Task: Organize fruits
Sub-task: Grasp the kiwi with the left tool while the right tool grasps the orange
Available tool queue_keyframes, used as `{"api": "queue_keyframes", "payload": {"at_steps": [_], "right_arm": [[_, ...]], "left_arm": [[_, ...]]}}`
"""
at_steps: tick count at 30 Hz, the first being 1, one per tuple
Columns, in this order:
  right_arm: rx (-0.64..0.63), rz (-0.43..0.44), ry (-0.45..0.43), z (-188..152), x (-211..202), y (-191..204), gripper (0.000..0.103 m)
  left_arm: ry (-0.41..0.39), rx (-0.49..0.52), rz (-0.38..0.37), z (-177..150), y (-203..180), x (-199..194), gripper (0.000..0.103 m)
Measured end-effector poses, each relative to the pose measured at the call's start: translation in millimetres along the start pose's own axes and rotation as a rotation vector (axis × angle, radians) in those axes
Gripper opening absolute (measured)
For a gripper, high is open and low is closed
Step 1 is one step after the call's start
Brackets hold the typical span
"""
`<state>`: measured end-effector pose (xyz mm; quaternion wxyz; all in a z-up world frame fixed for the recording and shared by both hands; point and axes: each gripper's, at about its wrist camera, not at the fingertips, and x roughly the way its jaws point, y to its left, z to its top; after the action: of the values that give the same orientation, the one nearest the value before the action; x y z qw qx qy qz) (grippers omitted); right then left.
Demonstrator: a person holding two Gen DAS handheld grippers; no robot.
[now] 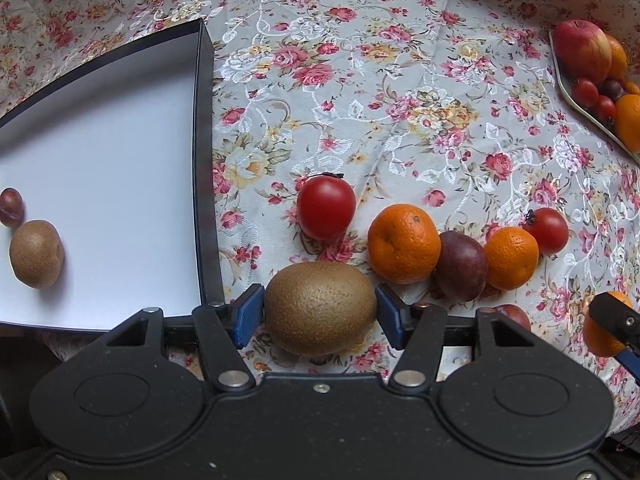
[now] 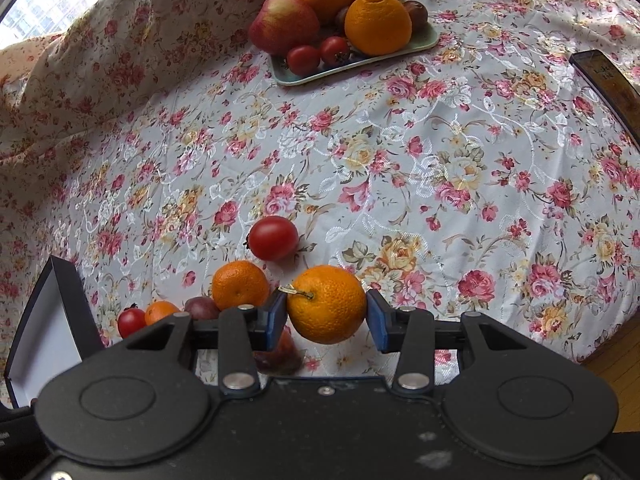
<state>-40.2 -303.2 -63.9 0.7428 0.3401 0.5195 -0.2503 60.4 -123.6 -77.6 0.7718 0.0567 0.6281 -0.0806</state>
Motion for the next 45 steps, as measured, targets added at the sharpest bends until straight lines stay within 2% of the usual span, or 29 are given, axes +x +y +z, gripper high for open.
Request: {"api": "queue_keyframes", "payload": {"at_steps": [4, 9, 15, 25, 29, 33, 45], "right_arm": [[0.034, 0.004, -0.047, 2, -9, -12, 0.045], [-0.002, -0.011, -0.099, 4, -19, -14, 0.045], [-0.008, 0.019, -0.061, 2, -19, -15, 0.044], [-0.025, -0.023, -0.173, -1, -25, -15, 0.044], [-0.018, -0.018, -0.202, 0, -28, -15, 0.044], [0.002, -0.012, -0.184, 1, -27, -13, 0.044], [-0.055, -0.057, -0.170, -3, -21, 13, 0.044]], "left_arm": [[-0.004, -0.011, -0.009, -1, -2, -1, 0.062], [0.012, -0.020, -0.081, -1, -6, -2, 0.062], [0.010, 0.006, -0.117, -3, -15, -5, 0.062], [-0.077, 0.041, -0.162, -4, -20, -30, 0.062], [-0.117, 0.061, -0.149, -5, -20, -38, 0.062], [-0.141, 0.070, -0.127, -6, -15, -42, 0.062], [-0.186, 0.024, -0.097, -2, 19, -52, 0.062]]}}
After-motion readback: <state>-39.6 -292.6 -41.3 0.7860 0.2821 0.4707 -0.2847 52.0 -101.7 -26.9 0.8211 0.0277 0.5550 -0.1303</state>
